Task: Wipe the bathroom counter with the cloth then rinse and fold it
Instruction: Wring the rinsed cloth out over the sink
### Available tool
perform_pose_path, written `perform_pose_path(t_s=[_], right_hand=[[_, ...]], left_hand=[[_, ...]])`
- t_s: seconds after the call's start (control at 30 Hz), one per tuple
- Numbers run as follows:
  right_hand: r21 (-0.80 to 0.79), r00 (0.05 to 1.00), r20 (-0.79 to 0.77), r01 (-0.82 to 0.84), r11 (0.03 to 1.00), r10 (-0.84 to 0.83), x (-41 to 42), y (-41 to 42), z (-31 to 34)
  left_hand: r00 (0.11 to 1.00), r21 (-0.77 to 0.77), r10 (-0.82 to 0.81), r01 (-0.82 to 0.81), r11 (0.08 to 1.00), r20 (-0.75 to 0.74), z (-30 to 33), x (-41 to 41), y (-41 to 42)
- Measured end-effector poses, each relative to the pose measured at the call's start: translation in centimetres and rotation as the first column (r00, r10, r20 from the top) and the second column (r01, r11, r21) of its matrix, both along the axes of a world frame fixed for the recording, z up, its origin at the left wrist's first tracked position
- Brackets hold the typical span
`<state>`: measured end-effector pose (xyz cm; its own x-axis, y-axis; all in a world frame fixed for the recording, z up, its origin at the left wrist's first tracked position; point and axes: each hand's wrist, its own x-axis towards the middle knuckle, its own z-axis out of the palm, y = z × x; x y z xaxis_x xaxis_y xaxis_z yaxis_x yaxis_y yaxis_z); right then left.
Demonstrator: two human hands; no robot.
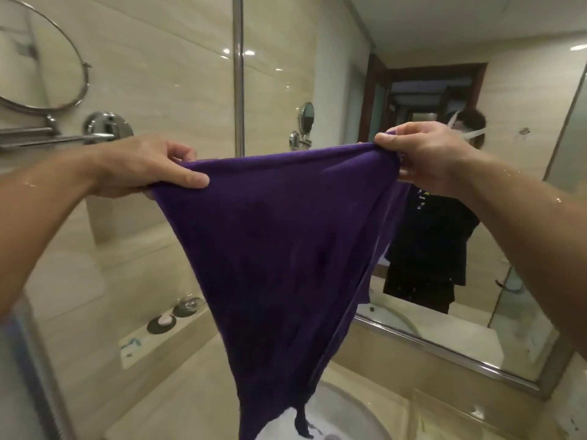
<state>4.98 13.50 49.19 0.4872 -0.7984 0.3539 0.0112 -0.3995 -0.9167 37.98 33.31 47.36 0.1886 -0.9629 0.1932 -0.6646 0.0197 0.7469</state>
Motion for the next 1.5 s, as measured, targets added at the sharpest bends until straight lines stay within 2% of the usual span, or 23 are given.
perform_pose_path(t_s=[0.13, 0.23, 0.33, 0.5, 0.77, 0.83, 0.9, 0.97, 1.07, 1.13, 1.3, 1.4, 1.5], right_hand=[[-0.028, 0.989, -0.021, -0.144, 0.989, 0.143, 2.7, -0.8, -0.6], [0.036, 0.952, -0.023, -0.306, 0.951, 0.307, 4.7, -1.2, -0.7], [0.085, 0.947, -0.054, -0.312, 0.946, 0.317, 6.7, -1.4, -0.8], [0.119, 0.959, -0.056, -0.271, 0.955, 0.278, 10.9, -1.3, -1.8], [0.096, 0.969, -0.099, -0.215, 0.972, 0.225, 16.4, -0.3, -3.4], [0.080, 0.969, -0.131, -0.200, 0.976, 0.209, 17.5, -0.7, -3.5], [0.071, 0.974, -0.143, -0.168, 0.983, 0.176, 19.0, -1.4, -3.7], [0.113, 0.983, -0.098, -0.145, 0.983, 0.157, 20.9, -2.0, -3.4], [0.266, 0.983, 0.041, -0.186, 0.946, 0.181, 23.6, -2.9, -1.9], [0.299, 0.972, 0.109, -0.233, 0.925, 0.209, 24.7, -3.4, -0.6], [0.209, 0.959, 0.203, -0.241, 0.948, 0.199, 24.3, -4.8, 0.3], [0.181, 0.961, 0.171, -0.248, 0.952, 0.218, 23.0, -5.4, -1.4], [0.234, 0.963, 0.049, -0.269, 0.934, 0.265, 21.4, -5.6, -4.9]], left_hand=[[0.991, 0.023, 0.031, -0.028, 0.999, -0.132, -1.4, 3.0, 2.6], [0.957, 0.001, 0.044, -0.046, 0.999, -0.285, -2.4, 5.1, 5.0], [0.911, -0.055, 0.072, -0.102, 0.993, -0.407, -3.2, 7.2, 7.3], [0.873, -0.129, 0.165, -0.249, 0.960, -0.458, -4.0, 9.4, 10.0], [0.812, -0.124, 0.370, -0.467, 0.875, -0.451, -5.2, 10.6, 12.3], [0.775, -0.123, 0.508, -0.585, 0.802, -0.376, -5.0, 10.5, 12.2], [0.704, -0.161, 0.653, -0.705, 0.691, -0.278, -4.7, 10.6, 11.5], [0.637, -0.183, 0.722, -0.770, 0.611, -0.270, -4.1, 10.4, 10.5], [0.574, -0.166, 0.705, -0.810, 0.562, -0.416, -2.1, 9.2, 9.0], [0.552, -0.193, 0.669, -0.823, 0.535, -0.498, -0.6, 8.2, 8.4], [0.578, -0.362, 0.684, -0.814, 0.454, -0.444, 0.8, 5.3, 9.0], [0.574, -0.381, 0.716, -0.813, 0.441, -0.396, -0.5, 3.3, 9.4], [0.562, -0.298, 0.739, -0.826, 0.479, -0.371, -3.6, 2.2, 9.7]])
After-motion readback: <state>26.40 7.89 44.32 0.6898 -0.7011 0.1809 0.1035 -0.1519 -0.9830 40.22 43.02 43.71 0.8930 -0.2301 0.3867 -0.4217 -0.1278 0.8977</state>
